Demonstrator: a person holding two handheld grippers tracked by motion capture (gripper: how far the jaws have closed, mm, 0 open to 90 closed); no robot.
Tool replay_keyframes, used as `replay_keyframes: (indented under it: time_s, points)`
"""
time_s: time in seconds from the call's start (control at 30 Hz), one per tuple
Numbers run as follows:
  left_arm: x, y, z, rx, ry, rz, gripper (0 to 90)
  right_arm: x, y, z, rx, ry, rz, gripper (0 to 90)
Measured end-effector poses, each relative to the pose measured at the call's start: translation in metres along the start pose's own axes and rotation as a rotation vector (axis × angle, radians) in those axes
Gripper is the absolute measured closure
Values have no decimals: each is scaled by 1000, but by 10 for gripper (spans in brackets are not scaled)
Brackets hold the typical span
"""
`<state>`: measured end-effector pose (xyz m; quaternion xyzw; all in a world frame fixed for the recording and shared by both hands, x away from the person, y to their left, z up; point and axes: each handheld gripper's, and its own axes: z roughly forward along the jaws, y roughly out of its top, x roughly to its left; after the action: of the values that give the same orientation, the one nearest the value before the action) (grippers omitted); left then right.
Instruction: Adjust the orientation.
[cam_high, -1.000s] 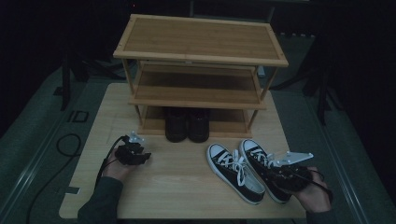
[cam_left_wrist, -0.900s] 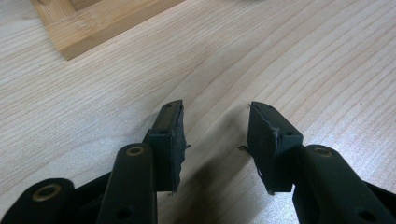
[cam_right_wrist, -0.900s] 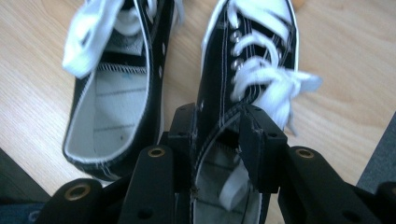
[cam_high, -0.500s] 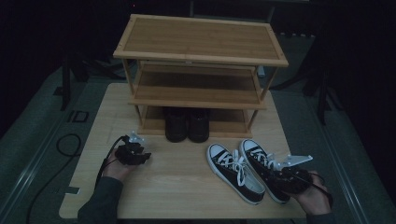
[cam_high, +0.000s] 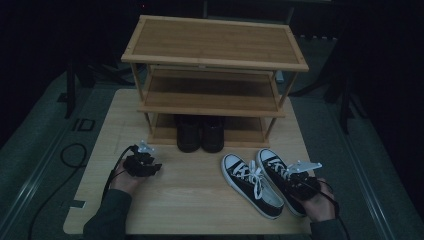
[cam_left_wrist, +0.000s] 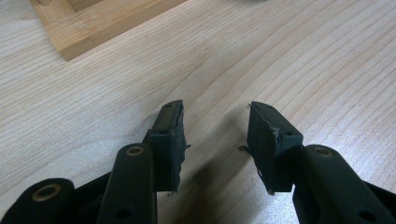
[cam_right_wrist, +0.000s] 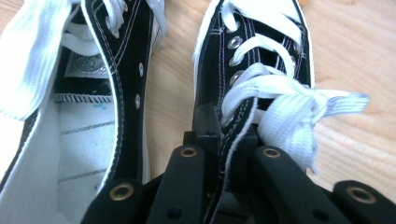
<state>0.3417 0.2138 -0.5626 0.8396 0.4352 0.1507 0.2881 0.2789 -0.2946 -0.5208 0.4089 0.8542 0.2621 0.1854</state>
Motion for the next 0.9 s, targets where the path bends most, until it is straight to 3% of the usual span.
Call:
replay_keyframes:
  time_s: [0.13, 0.3, 0.47, 0.7, 0.9]
  points:
    - [0, 0, 0, -2, -3, -5, 568, 3, 4, 5, -32, -29, -32, 874]
    - [1, 0, 0, -3, -4, -4, 568, 4, 19, 9, -60, -5, -68, 874]
    - [1, 0, 0, -3, -4, -3, 568, 8, 39, 19, -56, -12, -128, 873]
    - [1, 0, 0, -2, -6, -3, 568, 13, 46, 32, -21, 19, -188, 871]
    - [1, 0, 0, -1, -4, -3, 569, 12, 42, 29, -31, 51, -184, 865]
